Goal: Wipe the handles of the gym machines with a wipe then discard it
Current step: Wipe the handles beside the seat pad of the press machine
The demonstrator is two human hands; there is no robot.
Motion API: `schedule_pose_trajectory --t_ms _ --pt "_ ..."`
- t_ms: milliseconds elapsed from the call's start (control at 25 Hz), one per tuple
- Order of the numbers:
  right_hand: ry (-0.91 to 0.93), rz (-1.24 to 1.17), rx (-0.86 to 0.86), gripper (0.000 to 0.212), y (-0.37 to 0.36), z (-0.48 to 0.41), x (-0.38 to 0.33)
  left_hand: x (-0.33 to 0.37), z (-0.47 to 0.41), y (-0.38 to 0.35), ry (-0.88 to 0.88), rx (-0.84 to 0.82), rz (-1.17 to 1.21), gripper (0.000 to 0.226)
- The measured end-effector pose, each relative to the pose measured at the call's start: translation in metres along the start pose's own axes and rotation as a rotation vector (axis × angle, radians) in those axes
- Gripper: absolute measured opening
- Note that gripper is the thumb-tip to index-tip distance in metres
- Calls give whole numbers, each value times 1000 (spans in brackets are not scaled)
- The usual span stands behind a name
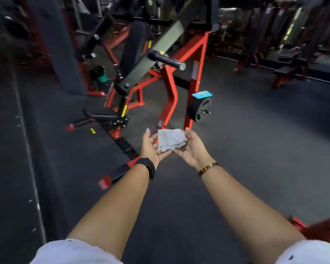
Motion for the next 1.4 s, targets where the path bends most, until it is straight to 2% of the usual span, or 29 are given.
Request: schedule_pose_trajectory --t_ms 400,720,1040,1400 --pt "-80 162 -300 31 -139 -153 -11 102 -125 19 -190 212 101 54" --pt "-160 206 -487 33 -239 -225 3 167 -189 50 -291 358 209 53" --pt "-232 217 -549 41 -372 -273 54 247 -264 139 -358 445 269 56" --pt "-290 186 -550 38 -559 -330 107 381 -360 244 -379 477 313 55"
Point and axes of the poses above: each hand's wrist, its own z-axis away from the middle knuckle, its own y-axis out of the back of the hand, x = y × z, the point moved 3 cm from there along -z, towards the middle knuckle, and after that the axes turned 13 degrees about x, right-handed, at the moved point
